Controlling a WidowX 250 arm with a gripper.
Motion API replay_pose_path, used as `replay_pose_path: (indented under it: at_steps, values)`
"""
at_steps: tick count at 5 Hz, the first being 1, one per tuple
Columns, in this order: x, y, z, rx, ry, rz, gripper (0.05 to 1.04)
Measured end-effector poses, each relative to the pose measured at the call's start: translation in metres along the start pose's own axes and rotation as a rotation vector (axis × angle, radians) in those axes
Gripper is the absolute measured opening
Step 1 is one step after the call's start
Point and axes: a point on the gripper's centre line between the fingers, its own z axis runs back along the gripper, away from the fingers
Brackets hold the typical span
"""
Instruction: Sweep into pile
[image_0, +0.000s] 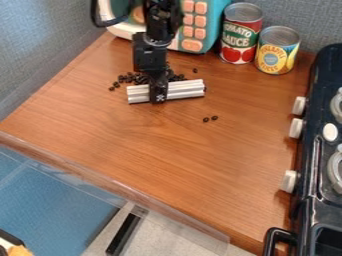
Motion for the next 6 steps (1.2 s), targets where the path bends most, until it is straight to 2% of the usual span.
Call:
replay_pose_path:
  at_steps: [1, 2, 3, 4, 5, 6]
  values:
    - [0.017, 0.013, 0.007, 0.063, 0.022, -0.003, 0.383]
    - [0.019, 0.016, 0.045, 0.039, 0.106, 0.011, 0.383]
    - [0.022, 0.024, 0.068, 0.024, 0.167, 0.006, 0.383]
    - [0.018, 0.045, 0.072, 0.041, 0.153, -0.085, 0.383]
    - [-0.005, 0.081, 0.06, 0.052, 0.116, -0.269, 0.383]
    - [-0.01, 0.092, 0.055, 0.028, 0.059, -0.415, 0.383]
